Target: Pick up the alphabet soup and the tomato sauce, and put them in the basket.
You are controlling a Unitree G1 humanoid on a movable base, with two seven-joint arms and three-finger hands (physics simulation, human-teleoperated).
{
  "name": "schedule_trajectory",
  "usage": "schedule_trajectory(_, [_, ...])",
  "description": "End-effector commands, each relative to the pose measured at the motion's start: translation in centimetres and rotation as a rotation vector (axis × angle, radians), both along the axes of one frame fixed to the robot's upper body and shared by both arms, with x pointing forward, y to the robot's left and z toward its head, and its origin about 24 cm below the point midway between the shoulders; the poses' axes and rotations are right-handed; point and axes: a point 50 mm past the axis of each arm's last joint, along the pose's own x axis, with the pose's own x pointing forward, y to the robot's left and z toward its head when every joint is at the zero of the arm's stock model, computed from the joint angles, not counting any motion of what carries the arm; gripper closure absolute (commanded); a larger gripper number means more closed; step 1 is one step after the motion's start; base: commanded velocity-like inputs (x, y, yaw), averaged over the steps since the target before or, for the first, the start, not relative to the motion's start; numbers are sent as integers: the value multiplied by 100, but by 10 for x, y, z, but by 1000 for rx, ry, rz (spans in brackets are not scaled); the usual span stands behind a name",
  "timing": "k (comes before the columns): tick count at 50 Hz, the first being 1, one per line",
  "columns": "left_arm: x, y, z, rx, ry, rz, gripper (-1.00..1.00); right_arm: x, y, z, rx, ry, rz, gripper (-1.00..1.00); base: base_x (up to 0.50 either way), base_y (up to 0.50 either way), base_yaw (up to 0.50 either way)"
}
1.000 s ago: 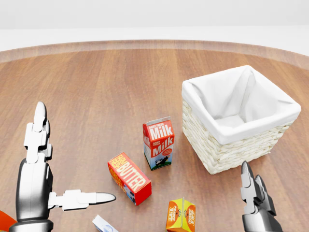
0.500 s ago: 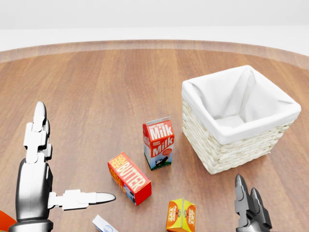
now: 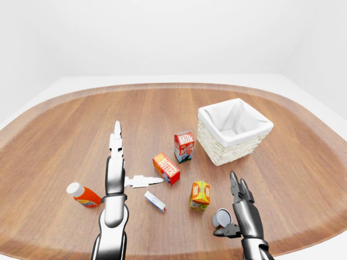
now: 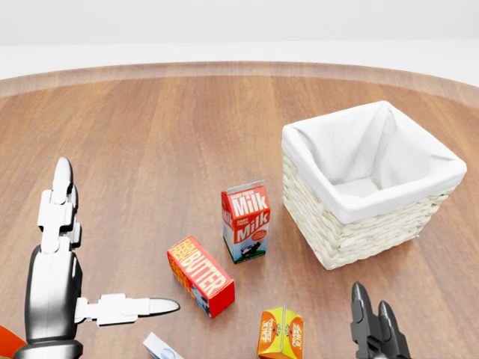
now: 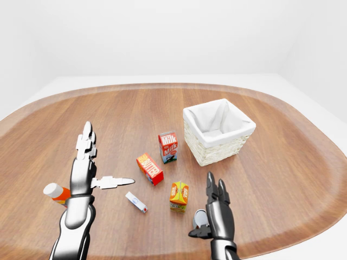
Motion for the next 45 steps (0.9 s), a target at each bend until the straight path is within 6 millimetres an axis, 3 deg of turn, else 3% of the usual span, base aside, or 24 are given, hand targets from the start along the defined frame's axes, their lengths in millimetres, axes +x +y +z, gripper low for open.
schedule_trajectory(1, [0,0,0,-1,1,0,-100,0,2,-5,-24,2,11,-100,0,0,0])
schedule_trajectory(45, [0,0,0,-1,2,0,-100,3,3,-35,-81,65,12,-100,0,0,0])
